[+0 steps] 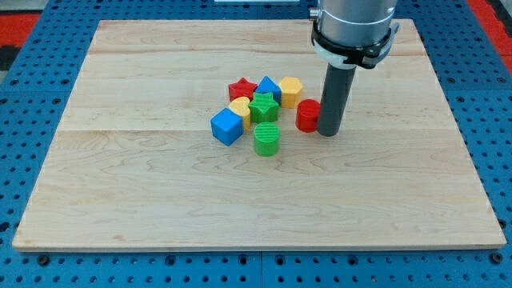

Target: Slide green circle closer to red circle

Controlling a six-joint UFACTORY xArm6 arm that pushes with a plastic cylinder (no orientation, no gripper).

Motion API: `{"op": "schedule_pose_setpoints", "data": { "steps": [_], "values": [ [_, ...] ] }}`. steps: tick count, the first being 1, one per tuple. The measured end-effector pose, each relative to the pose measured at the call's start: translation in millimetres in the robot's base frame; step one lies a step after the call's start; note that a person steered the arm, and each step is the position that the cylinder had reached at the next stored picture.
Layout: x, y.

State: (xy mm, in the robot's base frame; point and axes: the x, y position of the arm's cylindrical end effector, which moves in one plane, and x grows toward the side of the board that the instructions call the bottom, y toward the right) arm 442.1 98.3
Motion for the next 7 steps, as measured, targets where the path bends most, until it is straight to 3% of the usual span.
{"op": "schedule_pose_setpoints", "data": {
  "steps": [2, 5, 7],
  "values": [
    [-15, -4],
    [56, -14],
    [62, -116]
  ]
}}
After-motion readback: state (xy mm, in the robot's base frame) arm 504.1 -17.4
